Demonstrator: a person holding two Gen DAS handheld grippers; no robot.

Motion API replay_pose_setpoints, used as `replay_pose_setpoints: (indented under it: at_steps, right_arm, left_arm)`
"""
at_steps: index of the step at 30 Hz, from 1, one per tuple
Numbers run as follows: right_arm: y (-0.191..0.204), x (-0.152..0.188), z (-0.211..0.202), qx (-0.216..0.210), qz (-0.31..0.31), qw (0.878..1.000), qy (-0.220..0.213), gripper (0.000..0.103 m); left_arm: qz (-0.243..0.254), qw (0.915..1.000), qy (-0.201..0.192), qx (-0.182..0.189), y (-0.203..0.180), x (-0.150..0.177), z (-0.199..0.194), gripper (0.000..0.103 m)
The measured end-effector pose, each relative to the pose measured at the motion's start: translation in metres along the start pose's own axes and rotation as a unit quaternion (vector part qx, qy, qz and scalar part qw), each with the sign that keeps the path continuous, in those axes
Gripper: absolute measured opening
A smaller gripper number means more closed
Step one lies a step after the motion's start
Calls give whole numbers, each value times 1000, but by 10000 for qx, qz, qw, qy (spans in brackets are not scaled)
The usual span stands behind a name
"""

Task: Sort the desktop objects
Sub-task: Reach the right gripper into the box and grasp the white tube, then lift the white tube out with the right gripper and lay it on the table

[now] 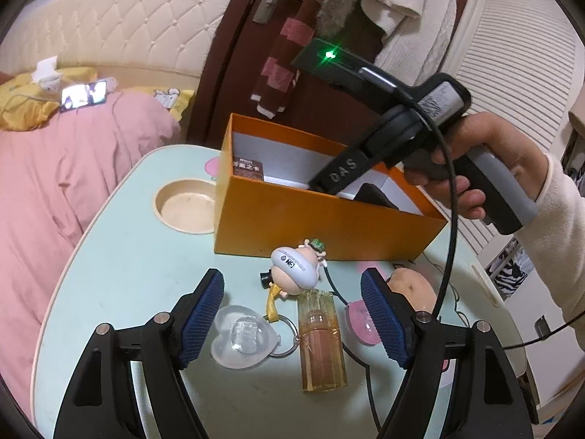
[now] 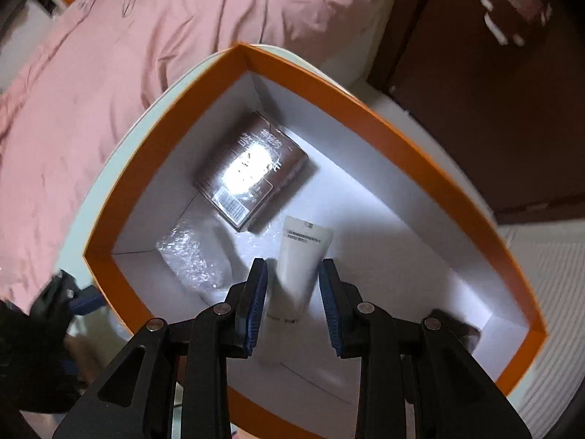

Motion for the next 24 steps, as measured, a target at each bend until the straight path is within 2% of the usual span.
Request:
replay_pose_setpoints:
  at_steps: [3, 6, 9, 12, 17, 24]
  right_arm:
    - [-5, 1, -3, 158, -19, 9999, -52, 22]
    - [-17, 0, -9, 70, 215, 9994, -261, 22]
    - [-27, 2, -35, -330, 554, 9951, -756, 20]
    - [-26, 24, -51, -716, 794, 9885, -1070, 17]
    - [-21, 68, -75, -1334, 1149, 9728, -1503, 16]
    - [-17, 129, -103, -2150, 1639, 9412, -2027, 14]
  left_arm:
    - [-55, 10000, 17, 28, 0, 0, 1, 77]
    - [-118, 9999, 25, 57, 2, 0, 2, 78]
    - [-180, 9998, -1, 53, 4, -1, 1, 78]
    - [-231, 9997, 0, 40, 5, 0, 1, 78]
    - [-249, 9997, -6, 27, 5, 0, 1, 78]
    - [-126, 9999, -3, -58, 4, 0, 2, 78]
Point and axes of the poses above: each gripper's, at about its wrist camera, not at the fingertips, and z roughly the way its jaws point, y to its left, x to its underside, the point moved 6 cm from there along z, roughly the way its jaws point, and after that the axes turned 9 degrees about z, right-handed, at the moved point
